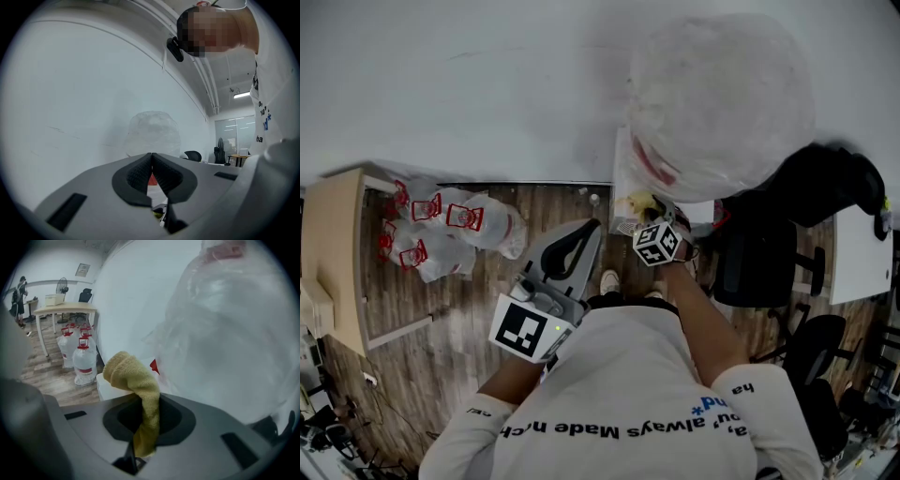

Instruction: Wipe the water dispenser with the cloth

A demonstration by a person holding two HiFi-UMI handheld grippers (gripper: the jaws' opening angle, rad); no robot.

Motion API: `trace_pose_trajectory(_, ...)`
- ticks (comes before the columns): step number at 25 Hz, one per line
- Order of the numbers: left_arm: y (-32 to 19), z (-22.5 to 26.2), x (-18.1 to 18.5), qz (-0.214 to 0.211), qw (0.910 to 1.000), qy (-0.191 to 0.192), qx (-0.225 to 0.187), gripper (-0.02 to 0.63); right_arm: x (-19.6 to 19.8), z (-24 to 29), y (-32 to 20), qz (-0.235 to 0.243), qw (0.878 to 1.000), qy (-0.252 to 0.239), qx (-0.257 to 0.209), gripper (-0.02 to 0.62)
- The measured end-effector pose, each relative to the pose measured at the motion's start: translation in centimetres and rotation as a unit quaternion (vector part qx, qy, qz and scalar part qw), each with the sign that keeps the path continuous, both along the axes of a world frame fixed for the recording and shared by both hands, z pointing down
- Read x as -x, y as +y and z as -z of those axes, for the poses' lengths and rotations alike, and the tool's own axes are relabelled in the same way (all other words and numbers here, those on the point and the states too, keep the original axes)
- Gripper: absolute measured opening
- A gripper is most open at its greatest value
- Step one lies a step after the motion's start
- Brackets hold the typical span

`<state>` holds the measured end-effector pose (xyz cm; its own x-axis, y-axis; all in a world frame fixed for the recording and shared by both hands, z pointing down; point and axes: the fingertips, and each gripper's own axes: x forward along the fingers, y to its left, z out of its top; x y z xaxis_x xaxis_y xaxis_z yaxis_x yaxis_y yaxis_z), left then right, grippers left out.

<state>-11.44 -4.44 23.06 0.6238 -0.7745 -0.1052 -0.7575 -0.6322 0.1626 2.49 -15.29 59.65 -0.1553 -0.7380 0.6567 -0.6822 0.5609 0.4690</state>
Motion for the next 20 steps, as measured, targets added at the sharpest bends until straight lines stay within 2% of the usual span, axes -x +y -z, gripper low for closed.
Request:
trace_pose_trajectory(5,-0.11,-0.16,-0.28,-0.004,1.0,0.002,0.001,0.02,-0.19,-0.16,-0.01,-0.015,0.999,-0.028,0.014,0.054)
trace_pose_trajectory(20,-0.46,-0.05,-0.09,-0.006,1.0,0.006,0.0,0.02,-0.04,-0.28,0.83,-0.018,0.999,-0.028,0.019,0.052)
